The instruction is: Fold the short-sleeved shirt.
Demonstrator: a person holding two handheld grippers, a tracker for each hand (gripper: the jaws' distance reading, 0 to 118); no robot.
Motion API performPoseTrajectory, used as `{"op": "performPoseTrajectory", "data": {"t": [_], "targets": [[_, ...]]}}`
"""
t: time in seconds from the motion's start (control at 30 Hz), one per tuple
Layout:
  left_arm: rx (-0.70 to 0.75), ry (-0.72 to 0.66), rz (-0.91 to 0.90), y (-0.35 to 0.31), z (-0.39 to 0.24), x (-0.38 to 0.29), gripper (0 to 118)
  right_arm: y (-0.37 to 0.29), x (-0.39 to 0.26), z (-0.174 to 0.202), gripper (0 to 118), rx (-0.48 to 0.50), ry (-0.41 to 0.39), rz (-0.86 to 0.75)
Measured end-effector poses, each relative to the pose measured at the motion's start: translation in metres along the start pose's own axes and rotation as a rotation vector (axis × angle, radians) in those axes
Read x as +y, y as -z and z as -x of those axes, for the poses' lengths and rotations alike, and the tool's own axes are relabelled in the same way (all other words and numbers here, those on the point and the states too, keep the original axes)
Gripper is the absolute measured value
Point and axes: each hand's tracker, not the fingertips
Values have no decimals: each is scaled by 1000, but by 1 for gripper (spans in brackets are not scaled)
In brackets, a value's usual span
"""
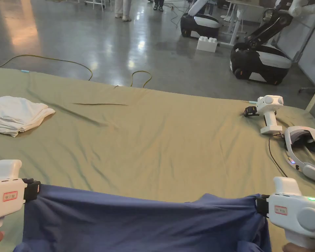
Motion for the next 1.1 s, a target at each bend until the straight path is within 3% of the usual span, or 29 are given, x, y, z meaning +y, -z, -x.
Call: {"op": "performPoseTrajectory", "data": {"t": [0.27, 0.57, 0.8, 0.97, 1.03, 1.1], "targets": [[-35, 11, -50, -66, 9, -38, 6, -84, -53, 2, 1, 8, -78, 0], [-39, 34, 93, -85, 24, -117, 6, -99, -146, 2, 1, -17, -121, 207], [31, 91, 269, -50, 20, -160, 6, -61, -190, 0, 1, -28, -53, 275], [49, 77, 266, -46, 16, -168, 7, -46, -197, 2, 2, -37, -23, 298], [49, 58, 269, -48, 17, -164, 10, -48, -197, 3, 8, -47, -27, 292], [36, 26, 264, -53, 19, -159, 25, -53, -193, 6, 44, -109, -63, 301]]}}
